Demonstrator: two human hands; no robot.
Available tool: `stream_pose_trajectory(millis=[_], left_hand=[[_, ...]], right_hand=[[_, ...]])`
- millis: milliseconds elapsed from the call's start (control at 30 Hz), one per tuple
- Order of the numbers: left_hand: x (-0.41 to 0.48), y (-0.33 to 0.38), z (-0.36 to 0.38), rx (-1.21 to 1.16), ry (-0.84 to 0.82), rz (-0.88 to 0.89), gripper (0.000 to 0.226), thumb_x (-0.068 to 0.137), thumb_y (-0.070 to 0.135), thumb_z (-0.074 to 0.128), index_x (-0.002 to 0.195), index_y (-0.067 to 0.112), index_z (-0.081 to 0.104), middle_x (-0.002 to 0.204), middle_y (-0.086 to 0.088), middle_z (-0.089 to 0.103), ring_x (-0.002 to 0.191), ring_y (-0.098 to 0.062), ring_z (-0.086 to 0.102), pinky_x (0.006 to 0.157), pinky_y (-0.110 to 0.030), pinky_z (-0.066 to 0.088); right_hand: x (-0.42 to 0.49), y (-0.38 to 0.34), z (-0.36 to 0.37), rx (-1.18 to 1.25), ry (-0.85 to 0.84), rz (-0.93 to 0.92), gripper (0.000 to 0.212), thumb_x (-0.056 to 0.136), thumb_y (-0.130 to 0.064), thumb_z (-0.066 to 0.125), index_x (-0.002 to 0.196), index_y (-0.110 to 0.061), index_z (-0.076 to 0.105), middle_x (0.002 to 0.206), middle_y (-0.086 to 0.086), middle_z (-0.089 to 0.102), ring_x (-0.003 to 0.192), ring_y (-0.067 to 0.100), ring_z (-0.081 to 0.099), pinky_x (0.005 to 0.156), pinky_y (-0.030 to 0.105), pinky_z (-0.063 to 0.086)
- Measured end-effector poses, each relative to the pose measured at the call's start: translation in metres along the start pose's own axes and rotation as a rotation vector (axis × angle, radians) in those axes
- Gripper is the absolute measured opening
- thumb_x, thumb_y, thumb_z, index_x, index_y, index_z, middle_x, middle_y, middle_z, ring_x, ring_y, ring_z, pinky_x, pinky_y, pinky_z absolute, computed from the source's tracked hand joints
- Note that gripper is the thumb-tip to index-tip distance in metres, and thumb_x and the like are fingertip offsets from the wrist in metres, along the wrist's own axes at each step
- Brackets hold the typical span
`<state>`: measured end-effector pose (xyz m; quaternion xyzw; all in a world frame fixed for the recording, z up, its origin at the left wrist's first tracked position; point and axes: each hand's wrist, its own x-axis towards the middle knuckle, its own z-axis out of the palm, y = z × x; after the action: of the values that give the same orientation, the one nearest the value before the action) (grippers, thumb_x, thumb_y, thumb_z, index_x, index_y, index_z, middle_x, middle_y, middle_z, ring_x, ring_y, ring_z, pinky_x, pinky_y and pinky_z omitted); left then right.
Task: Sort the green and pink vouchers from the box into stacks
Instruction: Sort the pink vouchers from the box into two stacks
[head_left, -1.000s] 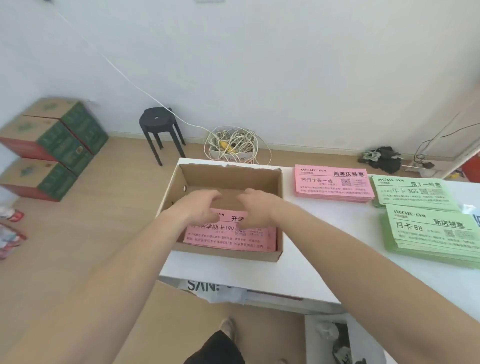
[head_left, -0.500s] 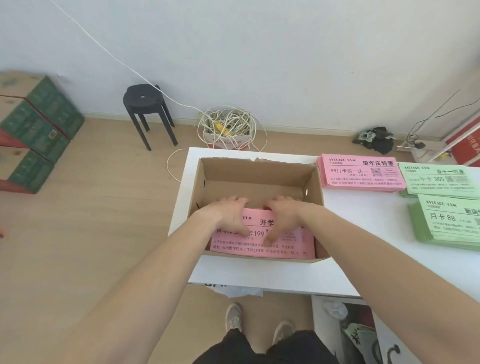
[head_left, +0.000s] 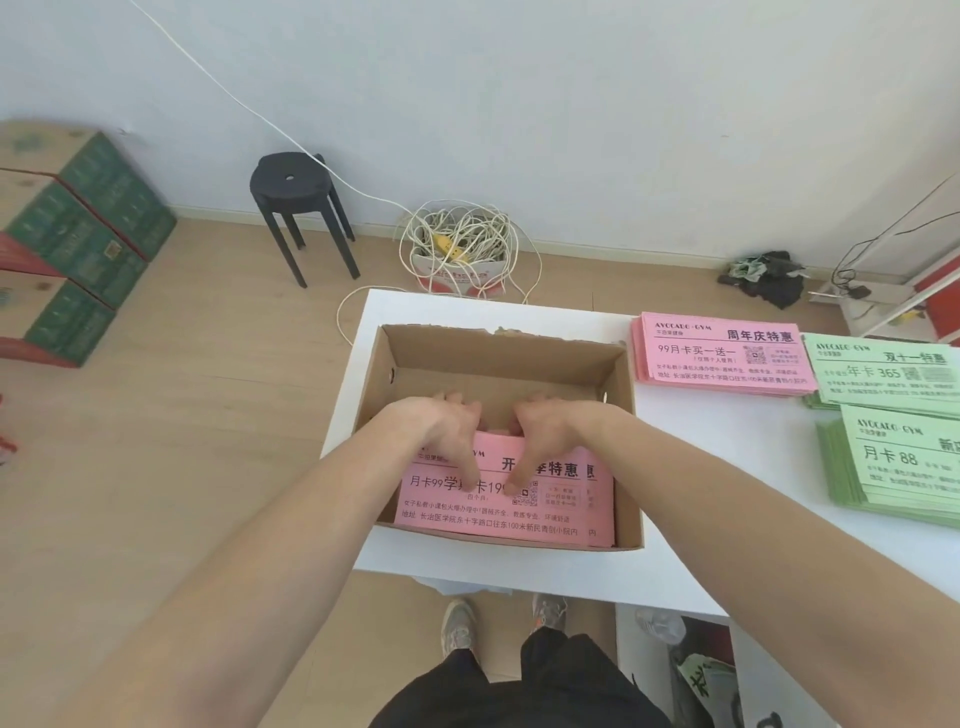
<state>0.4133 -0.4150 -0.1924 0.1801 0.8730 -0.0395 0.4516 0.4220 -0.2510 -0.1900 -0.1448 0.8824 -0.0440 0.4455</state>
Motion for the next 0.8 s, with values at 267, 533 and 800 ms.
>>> stream_pose_trajectory(millis=[267,533,800], left_hand=[[-0.0046,-0.0011,0.0092,-0.067,0.039,-0.001,0.093,0.061,0.047,0.085,0.136,0.024,0.036,0.127,0.0,0.042,0.123,-0.023,0.041,0.1,-0.047,0.048],[-0.0087,0.0063,0.0032,-0.008,-0.026,-0.021,0.109,0.06,0.053,0.087,0.147,0.021,0.03,0.136,-0.005,0.045,0.123,-0.025,0.047,0.101,-0.046,0.048],[-0.0077,0.0064,0.0087,0.013,-0.014,0.003,0.09,0.055,0.058,0.086,0.131,0.022,0.053,0.124,-0.003,0.053,0.116,-0.023,0.052,0.097,-0.044,0.052]], right_hand=[[0.0016,0.0027,0.0053,0.049,0.031,-0.005,0.089,0.043,-0.071,0.088,0.111,-0.021,0.061,0.109,-0.002,0.058,0.093,0.015,0.06,0.086,0.038,0.057],[-0.0054,0.0016,0.0057,0.023,0.018,0.03,0.105,0.045,-0.068,0.09,0.127,-0.017,0.048,0.12,0.001,0.044,0.099,0.02,0.055,0.089,0.038,0.054],[-0.0009,0.0029,0.0104,0.015,-0.025,0.014,0.088,0.042,-0.073,0.088,0.107,-0.017,0.069,0.108,0.001,0.046,0.082,0.011,0.059,0.076,0.03,0.054]])
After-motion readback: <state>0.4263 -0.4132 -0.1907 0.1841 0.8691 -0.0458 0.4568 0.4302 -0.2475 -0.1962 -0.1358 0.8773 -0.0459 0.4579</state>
